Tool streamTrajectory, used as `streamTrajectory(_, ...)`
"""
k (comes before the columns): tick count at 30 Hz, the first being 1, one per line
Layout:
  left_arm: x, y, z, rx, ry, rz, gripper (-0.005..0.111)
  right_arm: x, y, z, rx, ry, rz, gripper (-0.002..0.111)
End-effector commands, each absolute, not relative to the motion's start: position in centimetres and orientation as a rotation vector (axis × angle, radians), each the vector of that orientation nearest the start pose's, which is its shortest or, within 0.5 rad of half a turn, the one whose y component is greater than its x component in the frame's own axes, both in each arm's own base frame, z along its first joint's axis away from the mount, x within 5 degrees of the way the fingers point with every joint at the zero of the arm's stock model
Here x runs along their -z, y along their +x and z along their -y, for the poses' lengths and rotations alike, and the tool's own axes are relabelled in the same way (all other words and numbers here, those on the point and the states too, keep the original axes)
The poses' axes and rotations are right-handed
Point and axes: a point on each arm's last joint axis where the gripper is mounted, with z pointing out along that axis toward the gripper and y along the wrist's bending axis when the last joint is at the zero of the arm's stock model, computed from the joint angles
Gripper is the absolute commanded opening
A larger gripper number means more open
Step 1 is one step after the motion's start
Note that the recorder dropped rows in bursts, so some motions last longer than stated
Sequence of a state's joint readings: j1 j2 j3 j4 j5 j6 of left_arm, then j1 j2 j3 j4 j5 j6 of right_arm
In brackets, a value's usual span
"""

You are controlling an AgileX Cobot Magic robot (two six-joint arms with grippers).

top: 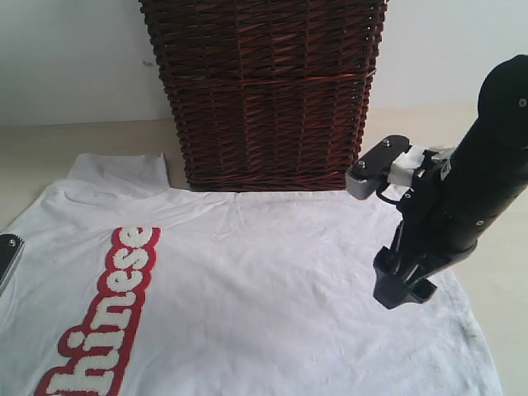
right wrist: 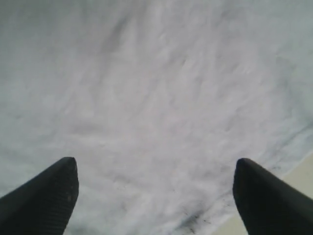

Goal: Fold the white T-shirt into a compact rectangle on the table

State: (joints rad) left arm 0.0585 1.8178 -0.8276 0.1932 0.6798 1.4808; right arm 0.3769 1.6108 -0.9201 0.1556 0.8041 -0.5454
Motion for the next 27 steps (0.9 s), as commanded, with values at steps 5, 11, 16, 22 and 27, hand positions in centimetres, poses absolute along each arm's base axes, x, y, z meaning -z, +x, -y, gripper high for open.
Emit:
streamTrajectory(5, -11.0, 27.7, -2.8, 0.116, -2.147, 2.153, 0.105, -19.4, 26.7, -10.6, -0.003, -1.329, -2.607, 0.095)
streamTrajectory(11, -11.0, 27.7, -2.8, 0.117, -2.148, 2.154, 0.105, -19.4, 26.9, -9.0, 0.284, -1.693, -2.470, 0.105)
streamTrajectory(16, -11.0, 27.7, -2.8, 0.117, -2.148, 2.154, 0.105, -18.4, 26.4, -8.6, 0.275, -2.104, -2.349, 0.105)
streamTrajectory(22, -11.0, 27.7, -2.8, 0.119, -2.149, 2.154, 0.105, -15.6, 27.3, -8.9, 0.268, -2.170, -2.351, 0.105)
streamTrajectory(27, -11.0, 27.7, -2.8, 0.120, -2.150, 2.155, 0.105, -14.9, 27.8, -9.0, 0.262, -2.148, -2.332, 0.105)
